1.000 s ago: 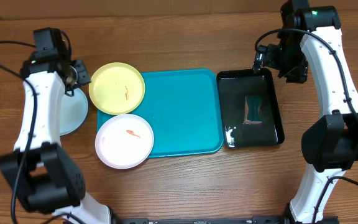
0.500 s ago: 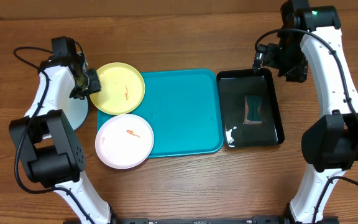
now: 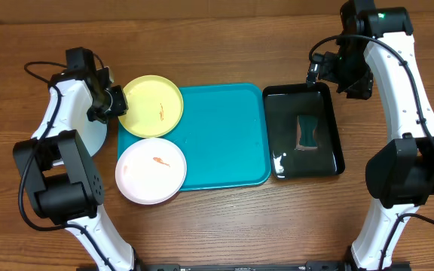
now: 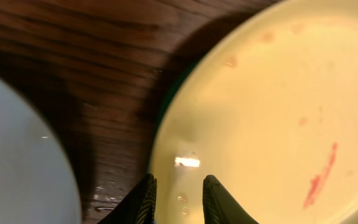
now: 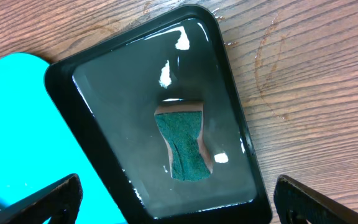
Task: Clean dirty plates on tray and stack at the side
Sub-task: 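Grip the yellow plate's left rim with the left gripper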
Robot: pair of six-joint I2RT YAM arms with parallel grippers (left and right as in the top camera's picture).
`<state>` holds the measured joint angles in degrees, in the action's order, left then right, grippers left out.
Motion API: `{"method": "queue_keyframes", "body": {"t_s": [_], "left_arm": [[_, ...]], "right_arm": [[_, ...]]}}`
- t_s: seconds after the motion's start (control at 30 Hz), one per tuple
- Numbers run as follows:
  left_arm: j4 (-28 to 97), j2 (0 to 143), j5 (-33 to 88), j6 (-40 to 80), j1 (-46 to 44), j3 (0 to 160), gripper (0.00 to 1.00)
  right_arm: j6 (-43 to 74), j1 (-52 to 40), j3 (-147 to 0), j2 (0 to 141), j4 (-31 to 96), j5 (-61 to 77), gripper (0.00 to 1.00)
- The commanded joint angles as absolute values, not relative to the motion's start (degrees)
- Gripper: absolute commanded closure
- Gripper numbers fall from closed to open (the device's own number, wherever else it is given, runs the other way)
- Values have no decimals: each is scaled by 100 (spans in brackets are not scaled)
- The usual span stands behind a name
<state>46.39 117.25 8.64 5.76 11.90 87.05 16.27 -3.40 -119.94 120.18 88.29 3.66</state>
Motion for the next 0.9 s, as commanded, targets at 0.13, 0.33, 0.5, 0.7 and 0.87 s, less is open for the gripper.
{"method": "queue_keyframes", "body": {"t_s": [0.13, 0.33, 0.5, 0.7, 0.87], "left_arm": [[4923, 11786, 1787, 515, 781, 8672, 71], [5083, 11747, 1675, 475, 506, 8853, 70], [5481, 11686, 1251, 274, 534, 9594, 78], [5019, 11697, -172, -19, 532, 9581, 60], [4613, 11701, -213, -327, 534, 9487, 55]], "right_arm": [[1623, -314, -11994, 11955, 8820, 399, 0], [1623, -314, -11994, 11955, 8823, 397, 0], [1623, -314, -11994, 11955, 8818, 397, 0], [1623, -314, -11994, 11955, 8814, 397, 0], [1623, -314, -11994, 11955, 8814, 397, 0]]}}
